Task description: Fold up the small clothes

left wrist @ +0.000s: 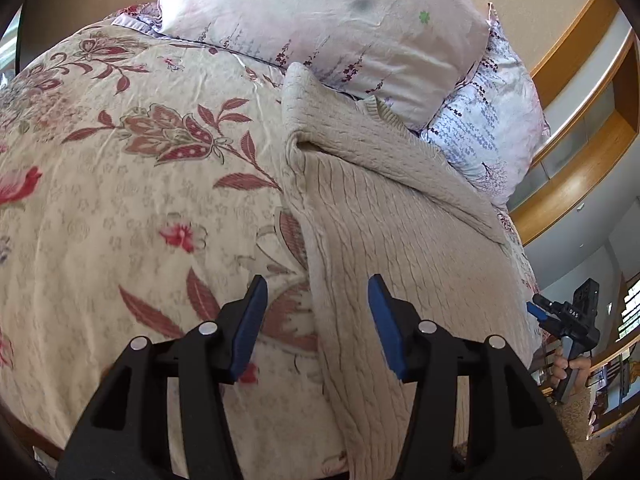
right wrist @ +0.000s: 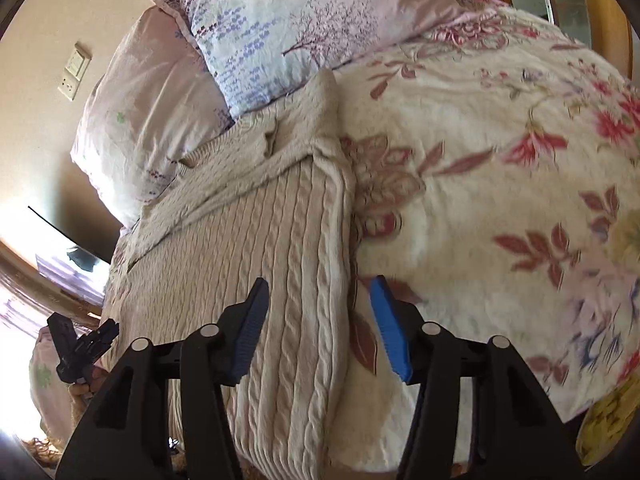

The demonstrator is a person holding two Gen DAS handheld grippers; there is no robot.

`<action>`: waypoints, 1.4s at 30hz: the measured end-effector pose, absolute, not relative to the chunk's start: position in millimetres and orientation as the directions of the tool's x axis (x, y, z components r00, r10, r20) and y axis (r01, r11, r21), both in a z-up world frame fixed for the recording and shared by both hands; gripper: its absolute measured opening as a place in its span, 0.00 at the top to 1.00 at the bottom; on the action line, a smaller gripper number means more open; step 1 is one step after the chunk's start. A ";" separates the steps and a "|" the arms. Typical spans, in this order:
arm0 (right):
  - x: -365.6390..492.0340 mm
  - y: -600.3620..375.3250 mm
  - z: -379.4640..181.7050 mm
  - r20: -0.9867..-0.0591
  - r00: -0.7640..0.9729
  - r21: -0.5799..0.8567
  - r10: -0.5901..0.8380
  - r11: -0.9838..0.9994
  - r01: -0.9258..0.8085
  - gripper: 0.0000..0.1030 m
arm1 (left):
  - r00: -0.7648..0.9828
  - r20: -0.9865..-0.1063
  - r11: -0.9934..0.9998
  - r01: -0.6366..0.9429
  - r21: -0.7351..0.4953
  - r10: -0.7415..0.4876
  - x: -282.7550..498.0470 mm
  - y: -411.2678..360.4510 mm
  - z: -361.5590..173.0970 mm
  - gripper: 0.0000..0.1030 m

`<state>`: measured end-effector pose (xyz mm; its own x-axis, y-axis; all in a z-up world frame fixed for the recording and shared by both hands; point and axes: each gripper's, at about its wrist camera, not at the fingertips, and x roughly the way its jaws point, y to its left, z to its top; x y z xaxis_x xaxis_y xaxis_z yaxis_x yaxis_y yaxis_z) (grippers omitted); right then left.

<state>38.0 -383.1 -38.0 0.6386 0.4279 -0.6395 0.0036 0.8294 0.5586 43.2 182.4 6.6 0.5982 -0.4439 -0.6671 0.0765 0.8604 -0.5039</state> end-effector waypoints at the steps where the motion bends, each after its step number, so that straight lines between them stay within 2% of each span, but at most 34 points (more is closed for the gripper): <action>1: 31.8 -382.5 -43.3 -0.636 0.629 0.574 0.446 0.819 -0.001 0.52 | 0.597 -0.660 0.852 0.079 -0.517 -0.456 36.5 181.4 6.5 0.50; 4: 12.0 -379.2 -48.7 -0.591 0.630 0.620 0.504 0.783 -0.044 0.54 | 0.580 -0.634 0.818 0.102 -0.566 -0.511 17.9 174.9 4.4 0.50; 7: -1.7 -375.2 -56.1 -0.553 0.601 0.675 0.577 0.733 -0.083 0.63 | 0.566 -0.619 0.801 0.130 -0.585 -0.544 1.4 165.5 3.0 0.52; 10: -12.4 -370.3 -63.1 -0.514 0.582 0.716 0.630 0.689 -0.113 0.66 | 0.553 -0.602 0.778 0.145 -0.611 -0.576 -10.8 159.4 0.9 0.55; 14: -20.6 -361.6 -70.5 -0.476 0.537 0.758 0.696 0.635 -0.151 0.73 | 0.526 -0.584 0.743 0.149 -0.652 -0.618 -21.4 155.6 -3.9 0.62; 18: -26.4 -345.2 -69.8 -0.480 0.500 0.744 0.721 0.636 -0.203 0.74 | 0.490 -0.582 0.723 0.160 -0.672 -0.649 -26.9 149.0 -6.5 0.69; 19: -26.5 -342.2 -68.6 -0.483 0.497 0.736 0.721 0.641 -0.215 0.77 | 0.483 -0.585 0.723 0.162 -0.672 -0.652 -27.2 147.1 -7.0 0.70; 20: -26.7 -339.1 -67.6 -0.486 0.492 0.730 0.723 0.644 -0.226 0.85 | 0.476 -0.589 0.724 0.165 -0.670 -0.653 -27.0 145.1 -7.3 0.74; 21: -26.3 -337.4 -66.3 -0.486 0.489 0.725 0.724 0.647 -0.237 0.88 | 0.468 -0.593 0.725 0.168 -0.668 -0.655 -27.2 143.4 -8.1 0.81; 23: -27.7 -335.1 -60.5 -0.485 0.511 0.702 0.710 0.664 -0.257 0.91 | 0.457 -0.602 0.729 0.173 -0.662 -0.655 -25.3 139.4 -8.2 0.93; 32: -16.9 -335.4 1.5 -0.398 0.710 0.530 0.581 0.777 -0.338 0.93 | 0.610 -0.571 0.809 0.218 -0.545 -0.549 10.0 146.1 43.9 0.94; 42: 28.3 -329.6 52.5 -0.303 0.867 0.348 0.395 0.893 -0.285 0.93 | 0.760 -0.502 0.876 0.181 -0.447 -0.413 89.1 148.3 103.6 0.94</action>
